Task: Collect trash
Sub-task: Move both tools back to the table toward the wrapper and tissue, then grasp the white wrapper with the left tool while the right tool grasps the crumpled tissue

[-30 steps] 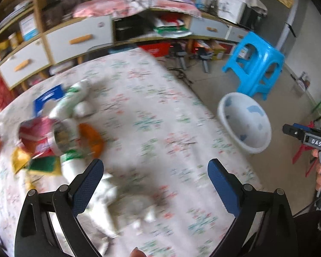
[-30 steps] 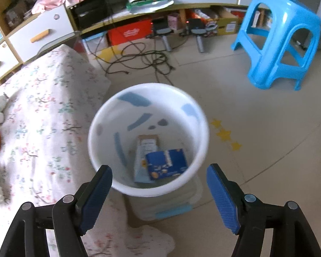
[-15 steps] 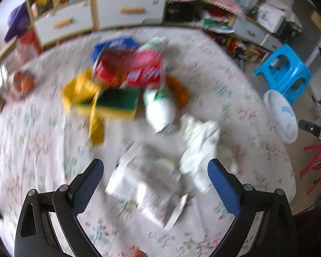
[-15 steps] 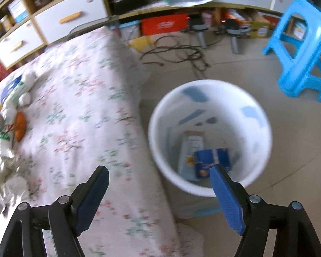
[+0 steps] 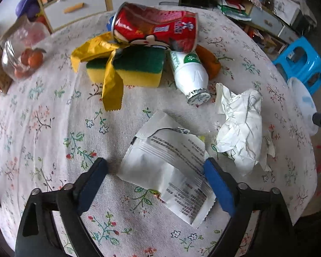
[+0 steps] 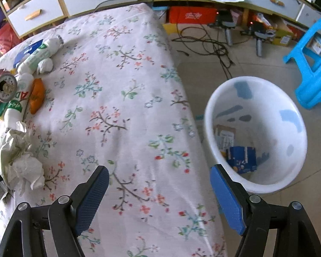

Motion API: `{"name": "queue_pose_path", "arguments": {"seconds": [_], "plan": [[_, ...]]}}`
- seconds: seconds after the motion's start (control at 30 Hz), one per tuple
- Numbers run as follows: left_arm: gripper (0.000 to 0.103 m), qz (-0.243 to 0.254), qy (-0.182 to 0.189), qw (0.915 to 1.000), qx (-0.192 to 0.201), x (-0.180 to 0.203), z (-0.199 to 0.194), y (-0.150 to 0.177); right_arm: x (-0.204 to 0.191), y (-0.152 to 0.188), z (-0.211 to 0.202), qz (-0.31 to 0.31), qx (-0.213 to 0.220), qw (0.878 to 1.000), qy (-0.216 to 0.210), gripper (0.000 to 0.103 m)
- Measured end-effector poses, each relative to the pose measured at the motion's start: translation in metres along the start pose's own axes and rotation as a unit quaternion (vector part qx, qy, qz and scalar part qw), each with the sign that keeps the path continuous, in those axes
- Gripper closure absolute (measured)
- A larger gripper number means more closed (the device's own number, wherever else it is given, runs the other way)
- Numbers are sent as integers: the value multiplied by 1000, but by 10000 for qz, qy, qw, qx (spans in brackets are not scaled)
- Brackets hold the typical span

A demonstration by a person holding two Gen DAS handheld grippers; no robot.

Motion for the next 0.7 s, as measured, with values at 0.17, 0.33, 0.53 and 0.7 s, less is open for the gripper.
{"name": "queue_pose_path", "arguments": {"seconds": [0.17,0.33,0.53,0.7], "plan": [[41,-87,384,9992,-5,3,-6,5,-18,-3,5,44,-12,9999,-126,22],[65,-280,682,9973,-35,-11,-13,11,-44,-2,12,-82,-72,9995,-282,22],[65,-653,742,9950,114,-40,-31,13,-87,5,19,-460,-161,9974,-522,22],[65,-594,430,9965,397,-61,-45,11,-121,11,22,-690,-249,9939,-823,22]]}}
Point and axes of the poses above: each gripper's, at about its wrist camera, not at the fingertips, and z roughly the way its jaws point, x to its right, y to its underside, the point moved 9 cm from there along z, roughly the way its jaws point, and after that the axes turned 5 degrees about -y, right-handed, at the moved point
